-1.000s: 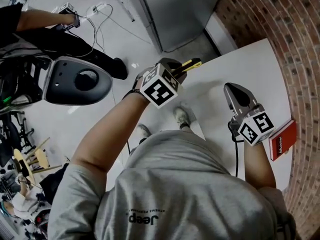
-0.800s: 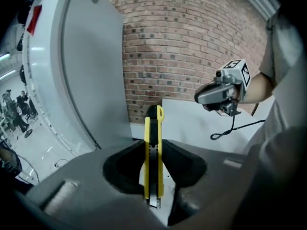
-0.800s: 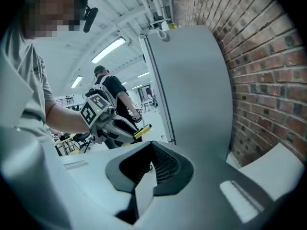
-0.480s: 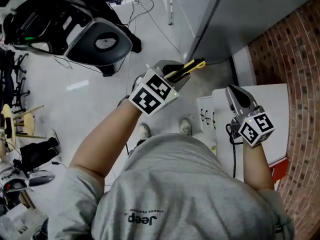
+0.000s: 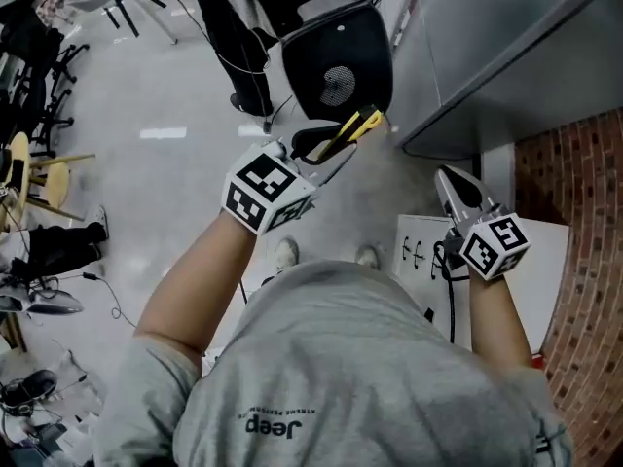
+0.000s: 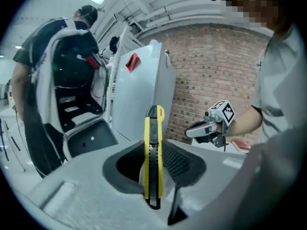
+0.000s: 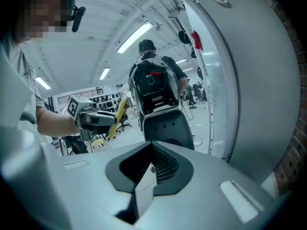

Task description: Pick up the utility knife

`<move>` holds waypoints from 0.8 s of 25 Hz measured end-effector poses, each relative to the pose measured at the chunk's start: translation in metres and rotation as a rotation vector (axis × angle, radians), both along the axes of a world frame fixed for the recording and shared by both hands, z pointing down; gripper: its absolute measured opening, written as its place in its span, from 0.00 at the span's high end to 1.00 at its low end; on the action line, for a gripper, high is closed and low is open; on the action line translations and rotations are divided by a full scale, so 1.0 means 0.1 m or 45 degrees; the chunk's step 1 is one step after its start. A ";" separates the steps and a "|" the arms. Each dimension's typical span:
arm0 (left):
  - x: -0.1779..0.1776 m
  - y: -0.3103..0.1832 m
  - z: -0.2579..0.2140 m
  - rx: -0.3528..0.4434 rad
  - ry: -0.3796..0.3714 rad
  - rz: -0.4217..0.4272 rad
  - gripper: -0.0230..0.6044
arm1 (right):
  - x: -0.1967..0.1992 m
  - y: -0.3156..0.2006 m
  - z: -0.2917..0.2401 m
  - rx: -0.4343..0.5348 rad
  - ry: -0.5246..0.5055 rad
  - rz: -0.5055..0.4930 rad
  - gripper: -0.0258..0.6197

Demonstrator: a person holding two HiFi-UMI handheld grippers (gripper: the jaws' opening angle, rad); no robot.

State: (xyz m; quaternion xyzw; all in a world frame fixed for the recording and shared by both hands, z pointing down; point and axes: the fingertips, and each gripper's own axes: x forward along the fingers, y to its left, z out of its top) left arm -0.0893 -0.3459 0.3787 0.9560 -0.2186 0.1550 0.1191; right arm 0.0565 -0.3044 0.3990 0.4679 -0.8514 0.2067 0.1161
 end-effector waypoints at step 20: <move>-1.05 0.14 -0.71 0.001 0.619 -0.203 0.78 | -0.86 -0.24 -0.09 -0.013 0.018 -0.169 0.95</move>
